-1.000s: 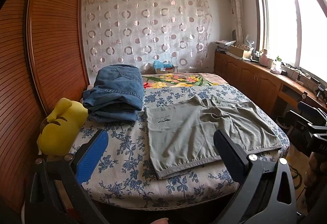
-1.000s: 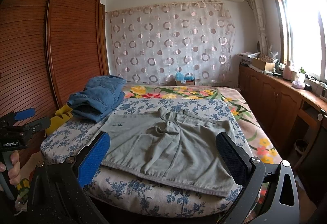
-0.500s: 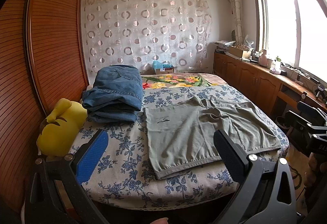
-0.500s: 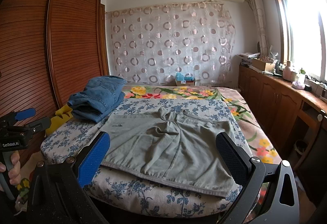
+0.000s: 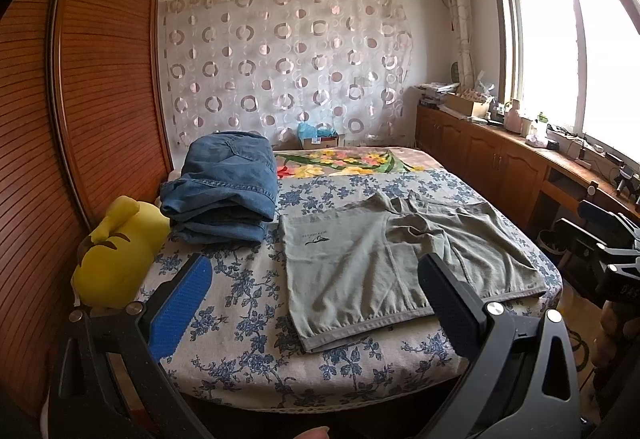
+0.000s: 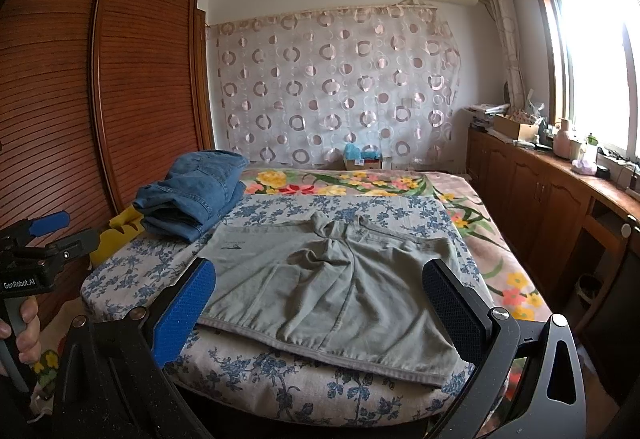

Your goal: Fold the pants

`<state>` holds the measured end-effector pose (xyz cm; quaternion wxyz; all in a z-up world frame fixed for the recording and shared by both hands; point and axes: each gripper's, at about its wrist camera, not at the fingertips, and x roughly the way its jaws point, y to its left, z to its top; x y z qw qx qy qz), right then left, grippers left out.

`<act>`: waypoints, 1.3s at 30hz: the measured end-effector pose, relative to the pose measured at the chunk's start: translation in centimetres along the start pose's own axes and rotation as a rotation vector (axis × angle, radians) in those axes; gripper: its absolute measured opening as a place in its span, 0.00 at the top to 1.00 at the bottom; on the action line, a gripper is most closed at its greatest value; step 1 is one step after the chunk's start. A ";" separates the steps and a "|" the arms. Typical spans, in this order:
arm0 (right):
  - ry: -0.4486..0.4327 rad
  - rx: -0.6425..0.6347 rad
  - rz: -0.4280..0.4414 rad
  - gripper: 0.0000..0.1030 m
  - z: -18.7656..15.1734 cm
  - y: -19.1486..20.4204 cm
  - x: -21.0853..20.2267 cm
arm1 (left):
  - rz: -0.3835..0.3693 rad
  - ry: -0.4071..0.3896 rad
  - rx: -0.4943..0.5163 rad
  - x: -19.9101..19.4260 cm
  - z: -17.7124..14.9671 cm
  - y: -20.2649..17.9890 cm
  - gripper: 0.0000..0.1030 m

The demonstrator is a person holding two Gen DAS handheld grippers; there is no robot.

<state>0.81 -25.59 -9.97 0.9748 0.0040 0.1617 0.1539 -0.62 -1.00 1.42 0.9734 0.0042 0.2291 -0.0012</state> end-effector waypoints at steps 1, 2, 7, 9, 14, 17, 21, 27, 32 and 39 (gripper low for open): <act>-0.001 -0.001 0.001 0.00 0.0 0.0 -0.1 | 0.000 0.000 -0.001 -0.2 0.3 -0.2 0.00; -0.003 -0.001 0.001 0.00 0.0 0.0 -0.2 | -0.001 0.000 -0.001 -0.1 0.2 -0.1 0.00; -0.004 -0.001 0.002 0.00 0.0 0.0 -0.3 | 0.000 -0.001 -0.001 -0.1 0.1 -0.1 0.00; -0.004 0.000 0.001 0.00 0.0 0.0 -0.3 | 0.000 -0.002 -0.001 0.0 0.0 0.0 0.00; -0.003 0.000 0.001 0.00 0.0 0.1 -0.3 | 0.000 -0.001 0.000 -0.2 0.1 -0.2 0.00; 0.000 0.002 0.000 0.00 -0.1 0.0 -0.4 | 0.001 -0.002 0.001 -0.3 0.4 -0.5 0.00; 0.001 0.008 -0.001 0.00 0.0 -0.1 -0.5 | -0.006 0.000 -0.001 -0.8 1.0 -0.9 0.00; 0.014 0.003 -0.004 0.00 -0.1 -0.4 -0.2 | -0.018 0.010 0.010 -1.1 2.2 -2.2 0.00; 0.026 0.010 -0.011 0.00 -0.1 -1.3 0.2 | -0.047 0.037 0.016 0.9 2.1 -3.1 0.00; 0.032 0.008 -0.018 0.01 -0.1 -2.2 0.6 | -0.071 0.078 0.036 3.6 0.5 -3.2 0.00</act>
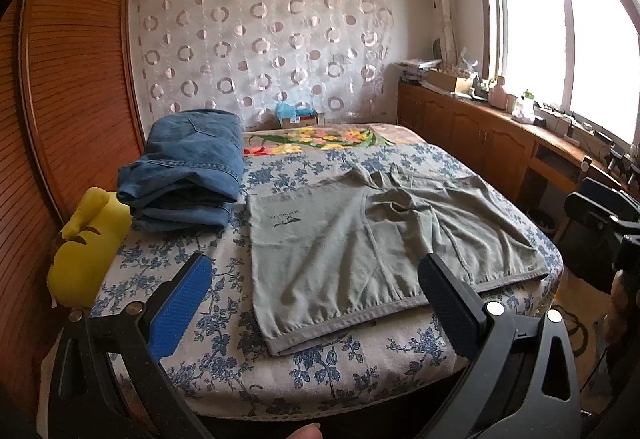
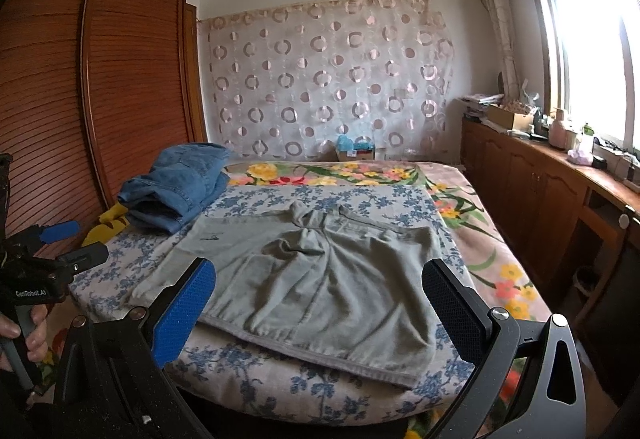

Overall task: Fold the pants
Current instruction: 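Move both grippers toward the grey-green pants hem and lower onto it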

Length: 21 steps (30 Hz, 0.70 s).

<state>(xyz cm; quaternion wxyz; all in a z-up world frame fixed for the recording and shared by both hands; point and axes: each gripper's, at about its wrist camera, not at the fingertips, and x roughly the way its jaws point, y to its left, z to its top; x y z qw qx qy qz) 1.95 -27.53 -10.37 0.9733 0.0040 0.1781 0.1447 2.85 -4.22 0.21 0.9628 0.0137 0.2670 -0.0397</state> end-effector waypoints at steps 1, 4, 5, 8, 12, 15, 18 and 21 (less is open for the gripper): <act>0.004 -0.001 0.003 0.01 0.0 -0.1 0.2 | -0.004 0.006 0.004 0.3 -0.1 0.0 0.00; 0.016 -0.003 0.015 0.04 0.0 -0.5 0.7 | -0.016 0.027 0.018 1.4 -0.2 -0.2 0.00; 0.020 -0.002 0.019 0.09 -0.1 -0.7 0.8 | -0.024 0.027 0.020 1.6 -0.4 -0.2 0.00; 0.041 0.000 0.030 0.17 -0.4 -1.5 1.4 | -0.038 0.034 0.019 2.6 -0.8 -0.3 0.00; 0.071 -0.001 0.029 0.18 -0.8 -2.4 1.8 | -0.071 0.069 0.021 4.4 -1.2 -0.5 0.00; 0.084 -0.003 0.034 0.20 -0.4 -3.3 2.2 | -0.091 0.082 0.023 5.4 -1.3 -0.6 0.00; 0.113 0.000 0.031 0.30 0.0 -4.4 2.9 | -0.097 0.084 0.021 5.9 -1.2 -0.8 0.00; 0.149 -0.023 0.018 0.44 0.5 -5.2 4.0 | -0.123 0.095 0.004 6.1 -1.3 -0.7 0.00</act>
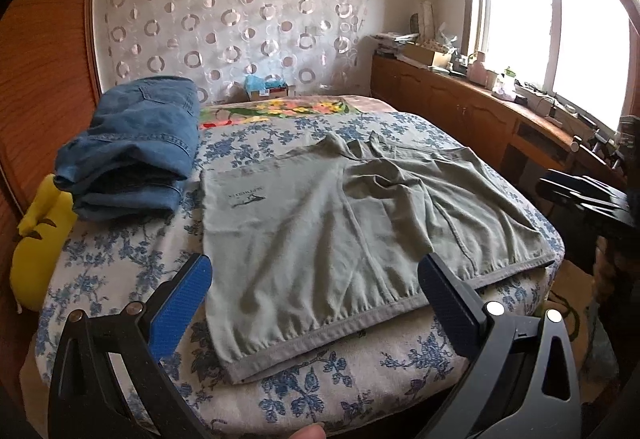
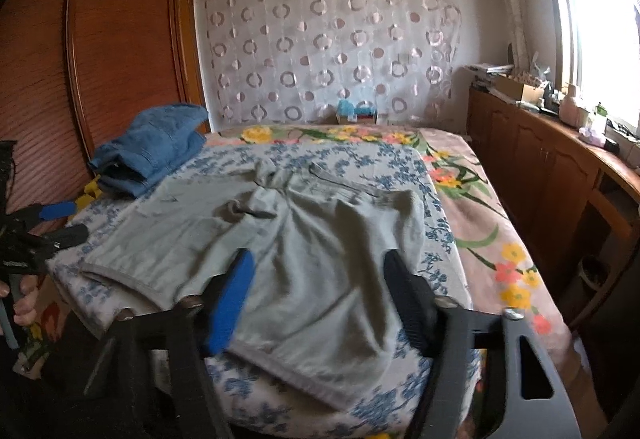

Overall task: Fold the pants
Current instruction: 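Move both grippers toward the grey-green pants hem and lower onto it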

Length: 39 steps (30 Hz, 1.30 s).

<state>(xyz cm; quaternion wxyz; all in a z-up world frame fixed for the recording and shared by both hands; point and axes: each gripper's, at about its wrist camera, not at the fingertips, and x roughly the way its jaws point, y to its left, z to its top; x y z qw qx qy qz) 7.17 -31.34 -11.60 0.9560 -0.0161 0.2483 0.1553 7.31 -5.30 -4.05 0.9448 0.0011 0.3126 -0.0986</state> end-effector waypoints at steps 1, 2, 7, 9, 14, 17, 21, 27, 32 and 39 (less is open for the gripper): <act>0.014 -0.008 -0.005 0.46 0.4 -0.4 0.4 | -0.011 0.002 -0.006 0.0 0.1 0.0 0.00; 0.024 -0.011 -0.006 0.52 0.7 -0.7 0.7 | -0.021 0.001 -0.011 0.0 0.1 -0.1 0.00; 0.078 0.005 -0.017 0.55 2.9 -2.4 2.6 | -0.038 0.009 0.001 0.5 0.3 -0.8 0.00; 0.101 0.015 -0.025 0.59 3.7 -3.0 3.5 | -0.042 0.024 0.001 1.1 0.5 -0.9 0.00; 0.168 0.049 -0.075 0.69 5.8 -4.7 6.0 | -0.055 0.060 0.000 2.3 0.4 -1.1 0.00; 0.205 0.055 -0.118 0.74 6.7 -4.7 7.2 | -0.051 0.084 0.000 2.8 -0.1 -1.1 0.00; 0.260 0.035 -0.163 0.76 7.8 -3.2 8.6 | -0.048 0.105 0.000 3.3 -0.6 -1.2 0.00; 0.341 0.016 -0.184 0.76 9.2 -1.2 10.5 | -0.047 0.118 0.002 3.4 -0.9 -1.2 0.00; 0.335 0.047 -0.156 0.76 10.4 -0.2 9.4 | -0.051 0.123 -0.005 3.4 -1.2 -1.1 0.00; 0.242 0.045 -0.185 0.96 11.0 -1.2 5.9 | -0.040 0.131 -0.002 3.4 -1.4 -0.9 0.00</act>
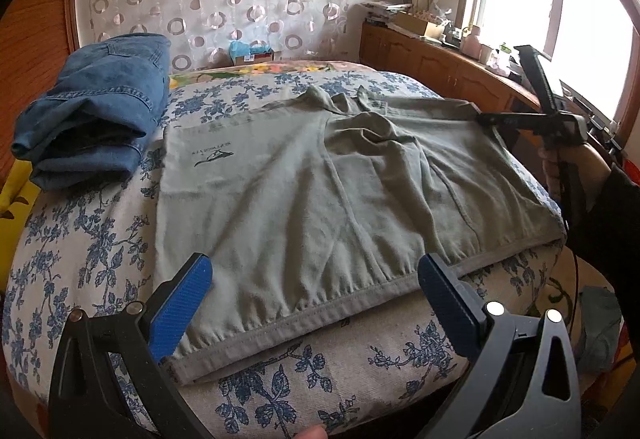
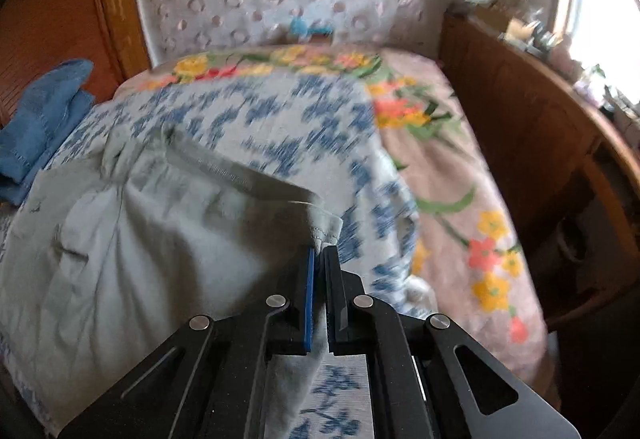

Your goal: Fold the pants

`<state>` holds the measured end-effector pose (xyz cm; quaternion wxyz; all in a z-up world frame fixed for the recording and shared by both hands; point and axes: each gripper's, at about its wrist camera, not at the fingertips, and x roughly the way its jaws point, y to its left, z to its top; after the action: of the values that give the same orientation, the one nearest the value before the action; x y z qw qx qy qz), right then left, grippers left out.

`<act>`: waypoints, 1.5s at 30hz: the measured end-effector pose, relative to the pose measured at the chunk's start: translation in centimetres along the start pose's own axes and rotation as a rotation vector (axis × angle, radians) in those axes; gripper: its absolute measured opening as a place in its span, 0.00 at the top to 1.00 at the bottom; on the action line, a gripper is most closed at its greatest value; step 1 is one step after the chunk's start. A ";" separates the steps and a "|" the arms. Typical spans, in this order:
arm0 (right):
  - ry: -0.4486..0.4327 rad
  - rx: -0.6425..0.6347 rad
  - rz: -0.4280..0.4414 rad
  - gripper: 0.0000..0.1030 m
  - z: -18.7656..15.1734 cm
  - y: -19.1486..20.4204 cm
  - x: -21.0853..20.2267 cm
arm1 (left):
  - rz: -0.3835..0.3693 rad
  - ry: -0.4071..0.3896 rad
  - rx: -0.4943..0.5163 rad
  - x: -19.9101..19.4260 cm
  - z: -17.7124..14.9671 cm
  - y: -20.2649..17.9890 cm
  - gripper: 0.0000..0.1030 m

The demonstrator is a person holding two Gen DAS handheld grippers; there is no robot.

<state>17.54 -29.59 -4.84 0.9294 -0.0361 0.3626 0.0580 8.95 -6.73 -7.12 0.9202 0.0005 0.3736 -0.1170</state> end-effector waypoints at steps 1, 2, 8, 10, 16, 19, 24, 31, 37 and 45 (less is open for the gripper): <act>-0.015 0.005 -0.039 0.96 -0.1 -0.2 -0.4 | 0.000 0.001 -0.004 0.0 0.0 0.1 0.00; -0.026 0.006 -0.081 0.96 -0.1 -0.1 -1.0 | 0.001 0.002 -0.007 0.0 0.0 0.2 0.00; -0.041 -0.017 -0.067 0.71 -1.1 1.3 -3.8 | 0.014 0.001 -0.011 -0.2 -0.1 0.7 0.00; -0.056 -0.028 0.005 0.66 -1.8 2.0 -5.2 | 0.019 0.000 -0.020 -0.3 -0.1 1.2 0.00; -0.081 -0.110 0.189 0.48 -6.1 5.6 -10.2 | 0.041 -0.011 -0.042 -1.0 -0.2 2.7 0.00; -0.073 -0.116 0.250 0.46 -8.8 6.6 -11.9 | 0.053 -0.008 -0.045 -1.2 -0.5 3.3 0.00; -0.048 -0.172 0.221 0.41 -12.8 7.7 -13.3 | 0.069 -0.005 -0.069 -1.4 -1.1 4.8 0.00; -0.068 -0.160 0.201 0.31 -14.7 8.3 -15.0 | 0.086 -0.007 -0.110 -2.0 -1.5 6.6 0.04; -0.133 -0.152 0.193 0.28 -16.0 8.3 -15.2 | 0.074 -0.003 -0.135 -2.3 -2.1 7.6 0.18; -0.138 -0.150 0.190 0.27 -14.3 8.1 -11.4 | 0.030 0.023 -0.155 -2.4 -3.3 8.1 0.51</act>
<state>-1.39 -24.05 -7.81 0.9371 -0.0669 0.2944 0.1750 6.74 1.96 -8.58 0.9148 -0.0639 0.3919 -0.0736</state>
